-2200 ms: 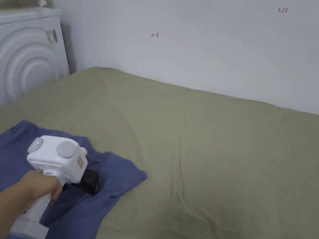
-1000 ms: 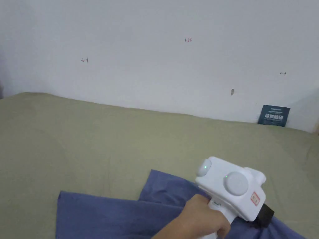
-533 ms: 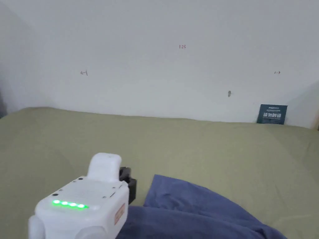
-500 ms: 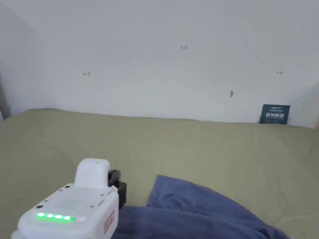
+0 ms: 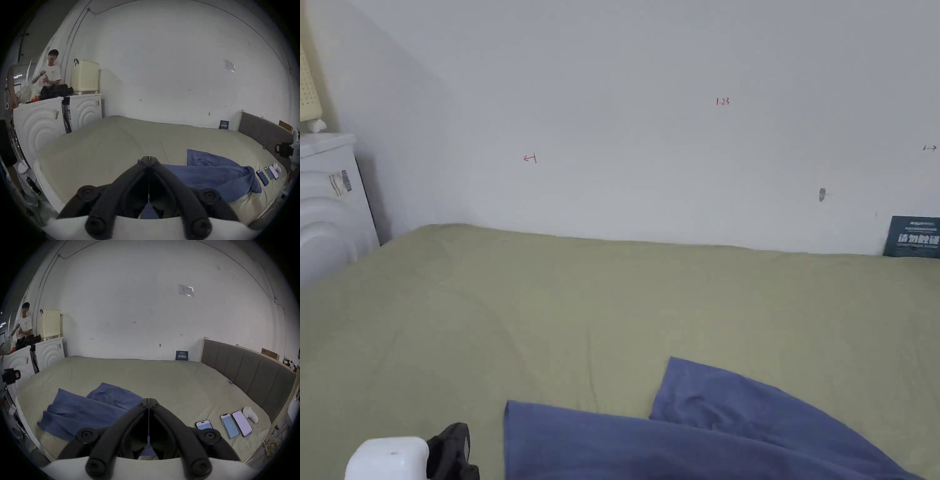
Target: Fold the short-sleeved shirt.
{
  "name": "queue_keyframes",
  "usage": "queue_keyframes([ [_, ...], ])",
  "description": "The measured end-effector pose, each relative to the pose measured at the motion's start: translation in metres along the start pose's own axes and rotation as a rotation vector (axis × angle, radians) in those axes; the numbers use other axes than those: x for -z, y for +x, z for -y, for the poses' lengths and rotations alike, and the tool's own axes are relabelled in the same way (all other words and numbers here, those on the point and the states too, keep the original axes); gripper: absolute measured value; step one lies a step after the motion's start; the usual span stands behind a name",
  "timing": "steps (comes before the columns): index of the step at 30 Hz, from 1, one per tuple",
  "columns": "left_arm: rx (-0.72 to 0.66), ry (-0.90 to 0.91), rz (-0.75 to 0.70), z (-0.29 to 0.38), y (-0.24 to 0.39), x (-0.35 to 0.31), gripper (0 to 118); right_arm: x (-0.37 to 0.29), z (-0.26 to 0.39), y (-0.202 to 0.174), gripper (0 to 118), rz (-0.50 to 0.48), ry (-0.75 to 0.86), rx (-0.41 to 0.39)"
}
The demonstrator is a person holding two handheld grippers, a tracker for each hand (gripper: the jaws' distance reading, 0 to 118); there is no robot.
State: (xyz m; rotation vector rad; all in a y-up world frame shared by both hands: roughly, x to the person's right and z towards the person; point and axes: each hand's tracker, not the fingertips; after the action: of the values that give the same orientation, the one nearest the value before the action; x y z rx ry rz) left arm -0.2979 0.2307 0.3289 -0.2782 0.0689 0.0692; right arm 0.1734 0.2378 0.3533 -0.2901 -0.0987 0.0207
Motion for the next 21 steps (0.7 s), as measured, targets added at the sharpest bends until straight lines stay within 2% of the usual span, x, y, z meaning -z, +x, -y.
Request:
queue_keyframes([
  [1,-0.008,-0.019,0.017,-0.006,-0.004,0.012,28,0.000,-0.001,0.003,0,0.003,-0.002,-0.009],
  [2,-0.021,-0.037,0.041,-0.011,-0.007,0.026,63,0.000,-0.002,0.005,0,0.007,-0.005,-0.016],
  [3,-0.027,-0.099,0.065,-0.020,-0.011,0.048,107,0.000,-0.003,0.008,0,0.013,-0.009,-0.021],
  [4,-0.025,-0.166,0.071,-0.028,-0.013,0.070,118,-0.001,-0.003,0.010,0,0.017,-0.011,-0.024],
  [6,-0.043,-0.303,0.163,-0.041,-0.018,0.121,118,-0.002,-0.004,0.018,0,0.027,-0.019,-0.029],
  [8,-0.062,-0.404,0.170,-0.050,-0.023,0.174,118,-0.002,-0.004,0.025,0,0.041,-0.035,-0.034],
  [10,-0.032,-0.474,0.118,-0.051,-0.020,0.225,118,-0.002,-0.003,0.033,0,0.053,-0.053,-0.034],
  [14,0.043,-0.751,0.059,-0.026,-0.004,0.324,118,-0.002,0.004,0.046,0,0.094,-0.112,-0.045],
  [18,0.064,-0.982,0.008,0.023,0.010,0.379,118,-0.006,0.012,0.059,0,0.129,-0.155,-0.054],
  [19,0.065,-1.030,-0.011,0.031,0.012,0.383,115,-0.006,0.013,0.062,0,0.135,-0.162,-0.057],
  [20,0.049,-1.046,-0.007,0.036,0.011,0.384,104,-0.008,0.020,0.065,0,0.142,-0.173,-0.062],
  [21,0.047,-1.018,-0.017,0.036,0.011,0.381,98,-0.008,0.021,0.068,0,0.152,-0.183,-0.072],
])
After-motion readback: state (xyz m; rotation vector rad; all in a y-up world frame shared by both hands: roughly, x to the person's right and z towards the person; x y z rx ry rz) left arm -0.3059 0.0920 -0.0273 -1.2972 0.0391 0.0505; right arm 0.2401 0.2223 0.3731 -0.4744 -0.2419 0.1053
